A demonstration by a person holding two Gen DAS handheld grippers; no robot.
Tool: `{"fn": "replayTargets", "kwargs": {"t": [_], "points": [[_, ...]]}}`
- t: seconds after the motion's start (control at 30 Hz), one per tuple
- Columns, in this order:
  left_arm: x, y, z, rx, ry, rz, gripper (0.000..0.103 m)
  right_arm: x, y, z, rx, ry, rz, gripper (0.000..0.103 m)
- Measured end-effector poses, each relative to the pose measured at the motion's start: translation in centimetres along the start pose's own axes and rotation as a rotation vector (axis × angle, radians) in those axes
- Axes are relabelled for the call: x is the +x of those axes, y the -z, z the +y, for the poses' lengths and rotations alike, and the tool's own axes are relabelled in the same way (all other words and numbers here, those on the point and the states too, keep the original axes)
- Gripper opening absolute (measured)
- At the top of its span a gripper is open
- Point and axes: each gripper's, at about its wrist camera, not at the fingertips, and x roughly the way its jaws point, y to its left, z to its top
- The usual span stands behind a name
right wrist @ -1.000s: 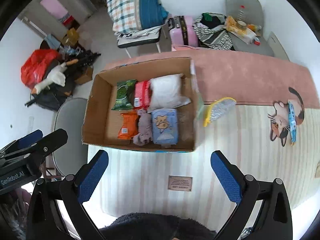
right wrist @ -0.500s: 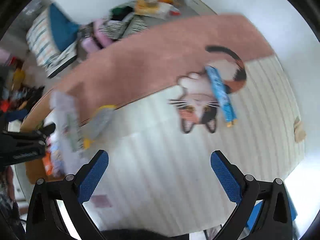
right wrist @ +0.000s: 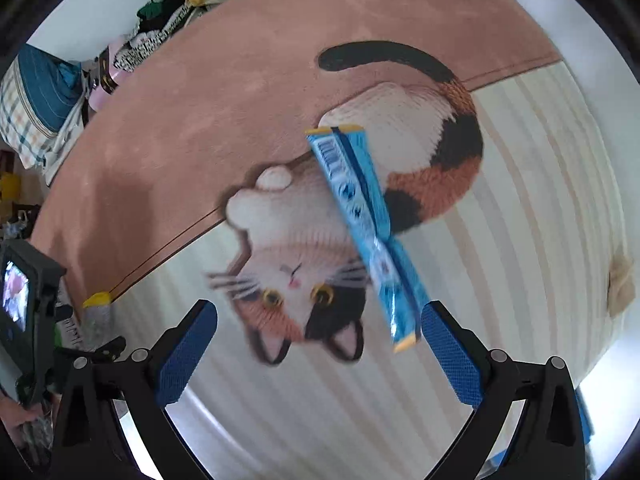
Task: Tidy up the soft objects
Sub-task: 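Grasp the yellow-rimmed sponge with the left gripper while the right gripper grasps the blue stick packet, then carry the sponge and stick packet with both grippers over the box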
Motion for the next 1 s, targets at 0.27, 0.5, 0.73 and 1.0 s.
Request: {"fn": "replayTargets", "kwargs": {"t": [0.27, 0.5, 0.73, 1.0], "points": [[0.4, -0.8, 0.9, -0.069, 0.109, 0.027, 0.073, 4.5, -3.3, -0.1, -0.041, 0.061, 0.082, 0.097], [-0.8, -1.1, 1.0, -0.123, 0.118, -0.007, 0.057, 5.6, -4.3, -0.1, -0.029, 0.081, 0.088, 0.076], [-2.6, -1.5, 2.5, -0.209, 0.185, -0.034, 0.055, 4.6, -4.6, 1.0, -0.035, 0.079, 0.068, 0.024], [-5.6, 0.1, 5.9, -0.282, 0.303, -0.095, 0.054, 2.6, -2.1, 1.9, -0.033, 0.005, 0.048, 0.017]]}}
